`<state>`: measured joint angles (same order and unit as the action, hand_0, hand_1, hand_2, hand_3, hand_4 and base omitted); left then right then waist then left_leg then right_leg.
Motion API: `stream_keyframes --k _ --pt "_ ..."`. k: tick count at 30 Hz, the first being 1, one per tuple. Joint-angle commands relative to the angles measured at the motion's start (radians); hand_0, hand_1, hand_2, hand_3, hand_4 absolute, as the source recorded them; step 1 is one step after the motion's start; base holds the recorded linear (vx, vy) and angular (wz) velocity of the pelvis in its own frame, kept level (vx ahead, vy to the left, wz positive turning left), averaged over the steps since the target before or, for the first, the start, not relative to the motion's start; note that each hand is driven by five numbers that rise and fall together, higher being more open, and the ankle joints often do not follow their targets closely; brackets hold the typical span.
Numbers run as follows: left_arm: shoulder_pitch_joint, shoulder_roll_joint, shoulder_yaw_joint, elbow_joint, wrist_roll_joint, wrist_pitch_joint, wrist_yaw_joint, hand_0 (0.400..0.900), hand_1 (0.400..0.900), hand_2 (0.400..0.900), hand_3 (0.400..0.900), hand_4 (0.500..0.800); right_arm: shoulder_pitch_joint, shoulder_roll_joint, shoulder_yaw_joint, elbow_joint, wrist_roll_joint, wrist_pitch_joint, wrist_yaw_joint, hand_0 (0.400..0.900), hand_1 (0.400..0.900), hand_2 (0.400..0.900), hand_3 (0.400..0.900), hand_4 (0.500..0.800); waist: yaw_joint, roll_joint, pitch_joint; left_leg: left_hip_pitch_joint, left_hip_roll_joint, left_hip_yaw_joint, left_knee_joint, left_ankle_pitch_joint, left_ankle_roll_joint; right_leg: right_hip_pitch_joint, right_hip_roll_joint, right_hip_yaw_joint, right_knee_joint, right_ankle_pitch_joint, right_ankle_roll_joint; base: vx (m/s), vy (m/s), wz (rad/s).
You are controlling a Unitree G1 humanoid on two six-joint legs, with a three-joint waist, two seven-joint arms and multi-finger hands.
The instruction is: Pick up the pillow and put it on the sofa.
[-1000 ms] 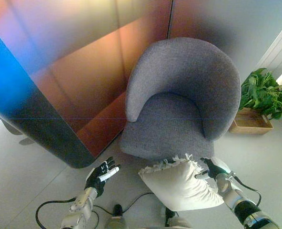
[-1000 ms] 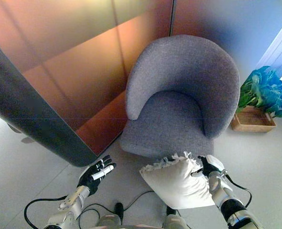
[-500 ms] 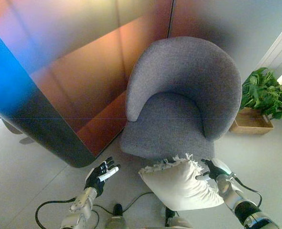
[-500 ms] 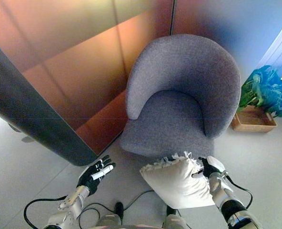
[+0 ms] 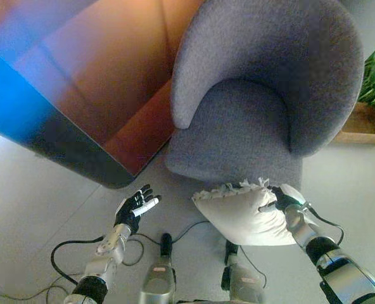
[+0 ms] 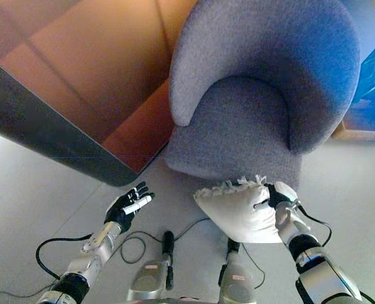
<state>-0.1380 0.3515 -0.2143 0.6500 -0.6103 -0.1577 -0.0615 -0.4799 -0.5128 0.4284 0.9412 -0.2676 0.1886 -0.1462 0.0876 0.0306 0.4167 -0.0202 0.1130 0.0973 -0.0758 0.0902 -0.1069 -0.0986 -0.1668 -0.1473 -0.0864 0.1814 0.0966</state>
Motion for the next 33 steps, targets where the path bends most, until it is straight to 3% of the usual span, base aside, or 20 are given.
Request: stream_keyframes --k 1,21,33 --pt "-0.094 0.032 -0.042 -0.077 -0.046 -0.105 0.017 0.9 0.9 0.9 0.9 0.8 -0.148 -0.106 0.068 0.021 0.022 0.002 -0.063 0.9 0.9 0.9 0.9 0.8 0.026 -0.03 0.006 -0.087 0.002 -0.099 0.124 -0.062 0.002 -0.014 -0.104 0.008 0.089 -0.043 0.117 -0.08 -0.002 -0.02" --pt "-0.191 0.059 -0.08 -0.106 -0.088 -0.147 0.031 0.9 0.9 0.9 0.9 0.8 -0.304 -0.131 0.113 0.143 0.077 0.007 -0.044 0.9 0.9 0.9 0.9 0.8 0.025 -0.016 0.103 -0.202 -0.008 -0.083 0.172 -0.054 -0.003 -0.129 -0.101 0.002 0.109 -0.022 0.105 -0.06 -0.006 0.01" --pt "-0.234 0.063 -0.1 -0.161 -0.095 -0.162 0.063 0.9 0.9 0.9 0.9 0.8 -0.372 -0.124 0.154 0.199 0.09 0.019 0.042 0.9 0.9 0.9 0.9 0.8 0.028 -0.003 0.103 -0.275 -0.019 -0.08 0.17 -0.044 -0.001 -0.215 -0.106 -0.002 0.113 -0.005 0.105 0.0 -0.001 0.01"
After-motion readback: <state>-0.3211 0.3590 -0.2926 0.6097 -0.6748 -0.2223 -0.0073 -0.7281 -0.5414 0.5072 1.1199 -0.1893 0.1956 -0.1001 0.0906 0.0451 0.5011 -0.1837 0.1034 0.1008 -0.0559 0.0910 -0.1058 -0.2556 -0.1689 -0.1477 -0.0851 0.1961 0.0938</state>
